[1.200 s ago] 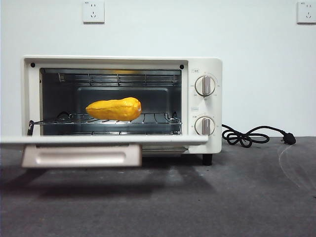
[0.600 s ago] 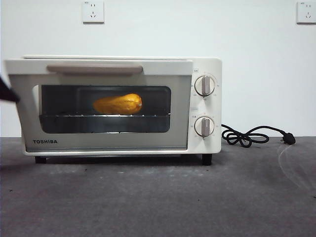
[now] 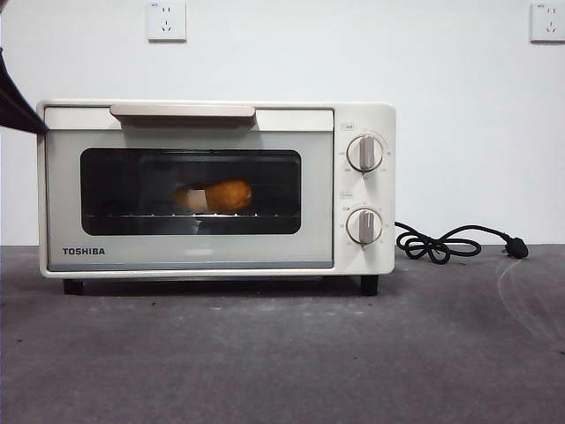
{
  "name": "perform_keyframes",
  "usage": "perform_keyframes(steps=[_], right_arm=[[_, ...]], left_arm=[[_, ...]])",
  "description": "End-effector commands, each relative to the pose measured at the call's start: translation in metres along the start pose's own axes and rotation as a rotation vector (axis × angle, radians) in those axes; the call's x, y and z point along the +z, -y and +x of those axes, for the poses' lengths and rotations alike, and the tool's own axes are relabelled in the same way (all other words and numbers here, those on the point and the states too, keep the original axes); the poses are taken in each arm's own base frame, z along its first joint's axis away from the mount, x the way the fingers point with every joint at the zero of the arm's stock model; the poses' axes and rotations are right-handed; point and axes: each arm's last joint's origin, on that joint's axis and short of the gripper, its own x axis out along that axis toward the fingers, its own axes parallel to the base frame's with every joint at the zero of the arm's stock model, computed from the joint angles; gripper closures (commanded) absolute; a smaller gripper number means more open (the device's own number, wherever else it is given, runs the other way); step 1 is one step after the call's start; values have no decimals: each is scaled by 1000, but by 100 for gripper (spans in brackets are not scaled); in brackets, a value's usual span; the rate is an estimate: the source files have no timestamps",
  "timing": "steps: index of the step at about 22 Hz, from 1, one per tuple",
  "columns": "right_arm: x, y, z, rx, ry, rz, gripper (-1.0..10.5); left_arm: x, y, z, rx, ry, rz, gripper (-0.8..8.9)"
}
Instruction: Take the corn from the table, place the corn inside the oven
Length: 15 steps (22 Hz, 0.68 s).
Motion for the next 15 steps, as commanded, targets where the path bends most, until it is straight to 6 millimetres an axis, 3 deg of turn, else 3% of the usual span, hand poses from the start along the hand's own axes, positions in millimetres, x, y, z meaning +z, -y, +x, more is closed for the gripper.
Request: perform_keyframes(steps=[1, 15], right_arm=[[1, 0, 0, 3, 8, -3, 958], [1, 0, 0, 3, 7, 17, 958]], left_arm=[[5, -1, -2, 63, 38, 33, 822], [3, -2, -3, 50, 24, 22, 822]])
